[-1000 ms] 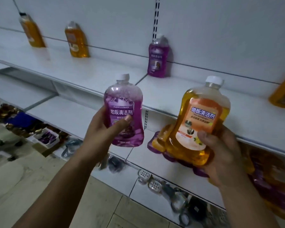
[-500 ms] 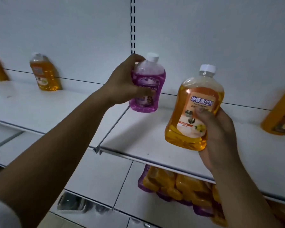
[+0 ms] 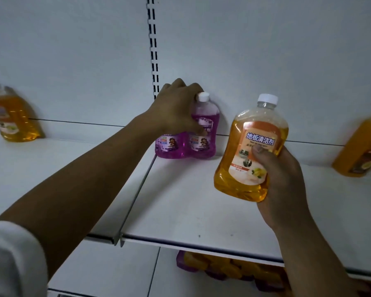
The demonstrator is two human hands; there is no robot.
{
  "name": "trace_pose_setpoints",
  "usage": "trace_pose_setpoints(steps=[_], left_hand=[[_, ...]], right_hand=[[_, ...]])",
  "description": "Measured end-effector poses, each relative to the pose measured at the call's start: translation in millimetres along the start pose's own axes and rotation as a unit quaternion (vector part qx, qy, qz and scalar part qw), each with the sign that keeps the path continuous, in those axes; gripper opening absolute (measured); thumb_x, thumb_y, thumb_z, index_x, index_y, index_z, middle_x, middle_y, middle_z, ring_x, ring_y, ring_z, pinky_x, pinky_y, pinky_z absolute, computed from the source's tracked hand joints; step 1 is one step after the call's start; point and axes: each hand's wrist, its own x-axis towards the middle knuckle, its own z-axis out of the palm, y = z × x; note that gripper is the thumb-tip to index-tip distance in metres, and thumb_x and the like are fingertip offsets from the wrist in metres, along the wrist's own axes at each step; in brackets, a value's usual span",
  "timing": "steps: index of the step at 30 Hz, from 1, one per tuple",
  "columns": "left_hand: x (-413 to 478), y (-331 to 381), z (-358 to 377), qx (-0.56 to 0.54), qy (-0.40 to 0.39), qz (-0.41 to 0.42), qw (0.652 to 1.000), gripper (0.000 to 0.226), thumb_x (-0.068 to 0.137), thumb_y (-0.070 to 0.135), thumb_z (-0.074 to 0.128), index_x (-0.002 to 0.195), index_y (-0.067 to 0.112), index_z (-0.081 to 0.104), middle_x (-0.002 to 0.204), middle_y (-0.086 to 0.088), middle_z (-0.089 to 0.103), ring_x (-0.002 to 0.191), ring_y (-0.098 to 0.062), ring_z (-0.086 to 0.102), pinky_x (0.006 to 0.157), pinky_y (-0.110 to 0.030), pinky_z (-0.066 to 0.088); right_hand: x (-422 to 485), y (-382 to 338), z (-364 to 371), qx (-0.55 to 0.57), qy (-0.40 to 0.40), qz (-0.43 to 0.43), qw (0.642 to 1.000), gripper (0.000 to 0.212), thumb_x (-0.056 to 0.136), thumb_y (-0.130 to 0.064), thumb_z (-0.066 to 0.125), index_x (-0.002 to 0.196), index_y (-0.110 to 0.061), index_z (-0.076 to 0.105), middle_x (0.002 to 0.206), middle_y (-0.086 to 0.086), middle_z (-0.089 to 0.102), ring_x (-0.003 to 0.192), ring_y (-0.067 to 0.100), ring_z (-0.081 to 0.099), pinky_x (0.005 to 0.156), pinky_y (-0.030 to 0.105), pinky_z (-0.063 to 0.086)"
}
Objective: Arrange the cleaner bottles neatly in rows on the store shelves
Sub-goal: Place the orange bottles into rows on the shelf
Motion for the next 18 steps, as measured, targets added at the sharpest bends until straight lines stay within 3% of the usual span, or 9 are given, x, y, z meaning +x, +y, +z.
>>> trace_pose_setpoints(steps=[3, 7, 15, 18], left_hand=[[0, 1, 8, 0.024, 0.011, 0.025, 0.999, 0.089, 0.06, 0.066, 0.088, 0.132, 0.025, 0.053, 0.116, 0.001, 0.06, 0.115, -0.022, 0.048, 0.093, -0.034, 0.03], [-3, 4, 15, 0.06, 0.036, 0.073, 0.995, 0.095, 0.059, 0.067, 0.086, 0.136, 0.022, 0.051, 0.129, 0.0, 0.058, 0.121, -0.024, 0.048, 0.1, -0.04, 0.037], [-15, 10, 14, 0.092, 0.042, 0.078, 0.992, 0.097, 0.068, 0.065, 0.083, 0.148, 0.024, 0.046, 0.144, -0.004, 0.051, 0.132, -0.028, 0.047, 0.11, -0.046, 0.038], [-30, 17, -2, 0.082, 0.056, 0.07, 0.993, 0.088, 0.077, 0.07, 0.073, 0.148, 0.025, 0.048, 0.146, -0.001, 0.052, 0.135, -0.026, 0.047, 0.112, -0.045, 0.036]], right_hand=[[0, 1, 2, -0.018, 0.009, -0.007, 1.0, 0.055, 0.066, -0.044, 0.068, 0.117, -0.024, 0.068, 0.104, -0.004, 0.08, 0.096, 0.015, 0.078, 0.067, 0.027, 0.063], [-1, 2, 1, -0.04, 0.019, -0.014, 0.999, 0.056, 0.071, -0.044, 0.065, 0.122, -0.023, 0.066, 0.103, -0.007, 0.08, 0.096, 0.01, 0.077, 0.064, 0.022, 0.061], [-2, 5, -4, -0.03, 0.005, -0.006, 1.0, 0.051, 0.071, -0.042, 0.066, 0.119, -0.026, 0.066, 0.102, -0.009, 0.08, 0.096, 0.011, 0.077, 0.065, 0.024, 0.062], [-3, 6, -4, -0.03, -0.012, -0.005, 0.999, 0.044, 0.072, -0.04, 0.065, 0.115, -0.028, 0.067, 0.098, -0.013, 0.08, 0.093, 0.009, 0.078, 0.063, 0.022, 0.061]])
